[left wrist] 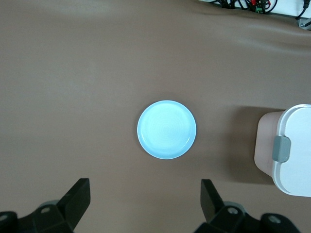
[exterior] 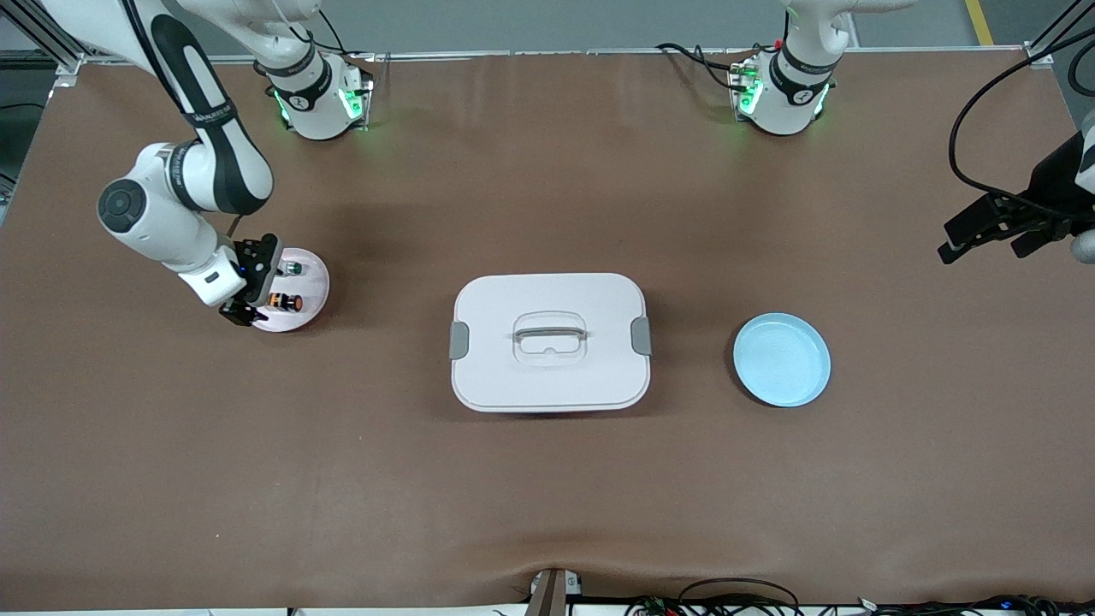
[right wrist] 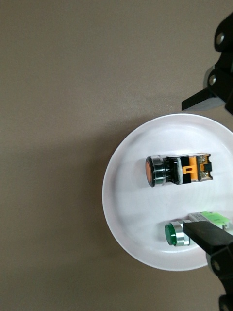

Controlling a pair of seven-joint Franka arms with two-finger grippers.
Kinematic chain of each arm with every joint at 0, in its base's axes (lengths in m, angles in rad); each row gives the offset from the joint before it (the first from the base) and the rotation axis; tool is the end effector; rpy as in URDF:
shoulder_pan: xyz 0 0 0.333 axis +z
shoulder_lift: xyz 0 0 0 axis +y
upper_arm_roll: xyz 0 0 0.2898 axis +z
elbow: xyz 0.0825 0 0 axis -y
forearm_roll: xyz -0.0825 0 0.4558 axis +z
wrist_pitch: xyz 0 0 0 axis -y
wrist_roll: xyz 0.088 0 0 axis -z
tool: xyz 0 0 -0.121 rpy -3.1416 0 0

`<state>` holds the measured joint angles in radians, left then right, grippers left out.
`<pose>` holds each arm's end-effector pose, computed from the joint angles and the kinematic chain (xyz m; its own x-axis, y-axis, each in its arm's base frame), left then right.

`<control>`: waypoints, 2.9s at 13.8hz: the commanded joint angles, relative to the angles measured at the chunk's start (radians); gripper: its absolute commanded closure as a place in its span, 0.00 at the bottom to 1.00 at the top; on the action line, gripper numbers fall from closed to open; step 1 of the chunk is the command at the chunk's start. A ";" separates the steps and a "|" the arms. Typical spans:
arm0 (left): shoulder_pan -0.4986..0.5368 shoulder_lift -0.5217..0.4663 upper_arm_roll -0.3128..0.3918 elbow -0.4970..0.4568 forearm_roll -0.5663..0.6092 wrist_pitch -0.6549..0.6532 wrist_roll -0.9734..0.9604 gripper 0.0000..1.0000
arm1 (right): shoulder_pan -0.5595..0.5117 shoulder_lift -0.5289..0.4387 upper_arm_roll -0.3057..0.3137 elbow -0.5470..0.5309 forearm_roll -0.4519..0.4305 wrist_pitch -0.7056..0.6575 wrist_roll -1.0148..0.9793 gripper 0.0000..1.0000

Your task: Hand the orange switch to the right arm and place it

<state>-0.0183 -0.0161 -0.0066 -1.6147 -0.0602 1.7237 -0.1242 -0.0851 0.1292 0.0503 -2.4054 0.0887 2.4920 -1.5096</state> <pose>0.6378 -0.0223 0.5850 0.9873 0.1082 0.1161 0.0999 -0.9922 0.0750 0.5294 -0.0172 0.1579 0.1683 0.9842 0.0542 0.9850 -0.1658 -0.0481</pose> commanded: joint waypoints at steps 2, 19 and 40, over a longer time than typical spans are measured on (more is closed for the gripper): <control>-0.014 0.007 0.000 0.025 0.023 -0.026 0.005 0.00 | -0.021 -0.072 0.010 0.072 0.008 -0.194 0.072 0.00; -0.008 0.022 0.002 0.041 0.023 -0.061 -0.005 0.00 | 0.119 -0.063 0.019 0.580 -0.145 -0.788 0.934 0.00; -0.015 0.038 0.000 0.055 0.017 -0.125 -0.005 0.00 | -0.028 -0.029 0.011 0.988 -0.110 -1.060 1.309 0.00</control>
<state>-0.0292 0.0095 -0.0065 -1.5911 -0.0597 1.6232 -0.1243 -0.1071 0.0949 0.0625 -1.4449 -0.0105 1.4742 -0.2163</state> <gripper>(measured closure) 0.000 0.000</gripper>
